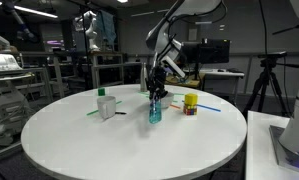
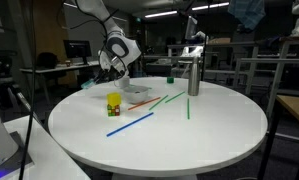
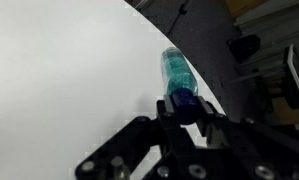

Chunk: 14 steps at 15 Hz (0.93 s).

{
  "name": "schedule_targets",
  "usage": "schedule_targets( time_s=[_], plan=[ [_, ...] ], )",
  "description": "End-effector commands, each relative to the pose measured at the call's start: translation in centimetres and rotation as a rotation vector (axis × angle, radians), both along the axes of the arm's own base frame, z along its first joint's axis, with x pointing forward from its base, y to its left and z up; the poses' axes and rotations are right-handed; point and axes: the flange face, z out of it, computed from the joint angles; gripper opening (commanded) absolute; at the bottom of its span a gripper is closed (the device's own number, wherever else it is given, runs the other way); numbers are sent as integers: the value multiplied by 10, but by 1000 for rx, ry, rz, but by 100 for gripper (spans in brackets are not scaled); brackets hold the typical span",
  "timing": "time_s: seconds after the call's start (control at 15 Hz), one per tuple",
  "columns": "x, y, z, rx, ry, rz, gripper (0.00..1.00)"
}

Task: Put the bottle in the bowl on the table

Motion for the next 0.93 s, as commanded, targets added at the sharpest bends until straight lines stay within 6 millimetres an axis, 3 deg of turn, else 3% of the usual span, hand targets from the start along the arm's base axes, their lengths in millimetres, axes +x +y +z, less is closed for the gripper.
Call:
schedule_targets(
  time_s=[0.0,0.87],
  plan=[
    [8,-6,1,78,24,-6,7],
    [7,-6,-16,126,91,-10,7]
  ],
)
